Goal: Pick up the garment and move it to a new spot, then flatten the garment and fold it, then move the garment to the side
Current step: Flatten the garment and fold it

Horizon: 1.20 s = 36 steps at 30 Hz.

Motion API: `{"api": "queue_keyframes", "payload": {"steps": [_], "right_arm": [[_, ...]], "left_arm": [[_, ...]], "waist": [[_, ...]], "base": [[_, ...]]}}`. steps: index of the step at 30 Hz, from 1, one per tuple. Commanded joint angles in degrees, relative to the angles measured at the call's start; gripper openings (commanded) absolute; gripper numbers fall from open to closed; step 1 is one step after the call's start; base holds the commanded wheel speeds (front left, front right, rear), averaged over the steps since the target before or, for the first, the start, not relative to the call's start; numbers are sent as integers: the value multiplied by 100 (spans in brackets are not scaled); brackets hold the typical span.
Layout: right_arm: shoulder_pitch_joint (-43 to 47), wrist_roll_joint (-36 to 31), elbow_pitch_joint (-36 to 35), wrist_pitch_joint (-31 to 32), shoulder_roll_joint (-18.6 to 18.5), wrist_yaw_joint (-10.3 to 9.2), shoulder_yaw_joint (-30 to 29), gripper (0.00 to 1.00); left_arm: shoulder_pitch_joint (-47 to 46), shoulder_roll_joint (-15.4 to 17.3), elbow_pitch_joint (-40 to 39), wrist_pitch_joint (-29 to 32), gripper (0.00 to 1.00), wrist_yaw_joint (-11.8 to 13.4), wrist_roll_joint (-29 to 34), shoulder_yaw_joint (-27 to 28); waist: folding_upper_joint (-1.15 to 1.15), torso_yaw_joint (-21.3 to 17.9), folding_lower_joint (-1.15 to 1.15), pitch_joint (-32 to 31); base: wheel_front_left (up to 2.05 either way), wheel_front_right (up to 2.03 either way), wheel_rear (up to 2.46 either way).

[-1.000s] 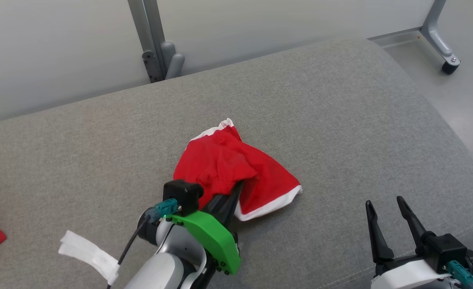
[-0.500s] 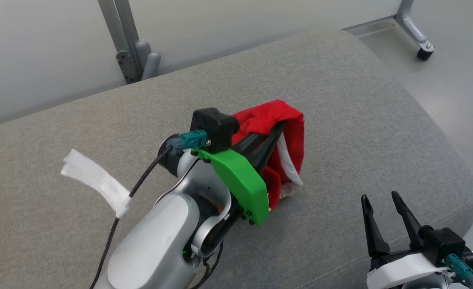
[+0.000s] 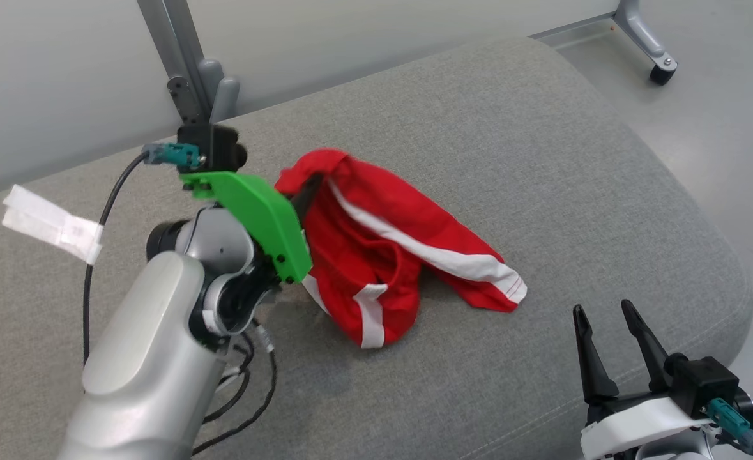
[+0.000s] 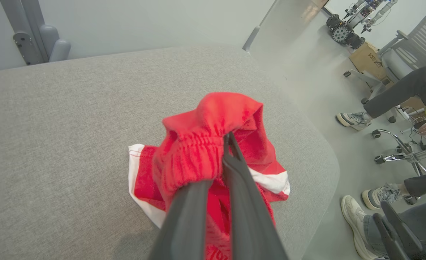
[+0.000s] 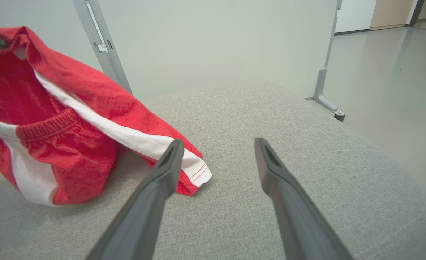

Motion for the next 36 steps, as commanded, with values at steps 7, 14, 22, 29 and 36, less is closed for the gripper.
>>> {"api": "queue_keyframes", "payload": {"steps": [7,14,22,29,36], "right_arm": [[-98,38,40,-17,-7,-2,104,100],[-9,-57,59,-17,-7,-2,82,100],[-73,-138,55,-17,-8,-2,100,100],[-7,-164,32,-17,-8,-2,113,100],[120,-128,0,-17,-8,-2,39,100]], "left_arm": [[585,617,1343,170,0,3,-82,186],[961,641,1776,-122,0,-141,-434,517],[1125,296,1674,-517,0,-391,-613,546],[1452,30,1254,-1326,100,-412,-232,363],[1858,-59,754,-1659,100,-186,310,-139]], "waist": [[0,-11,0,86],[0,197,0,111],[0,489,0,81],[0,608,0,50],[0,706,0,129]], "base": [[0,0,0],[0,0,0],[0,0,0],[0,0,0],[0,0,0]]}}
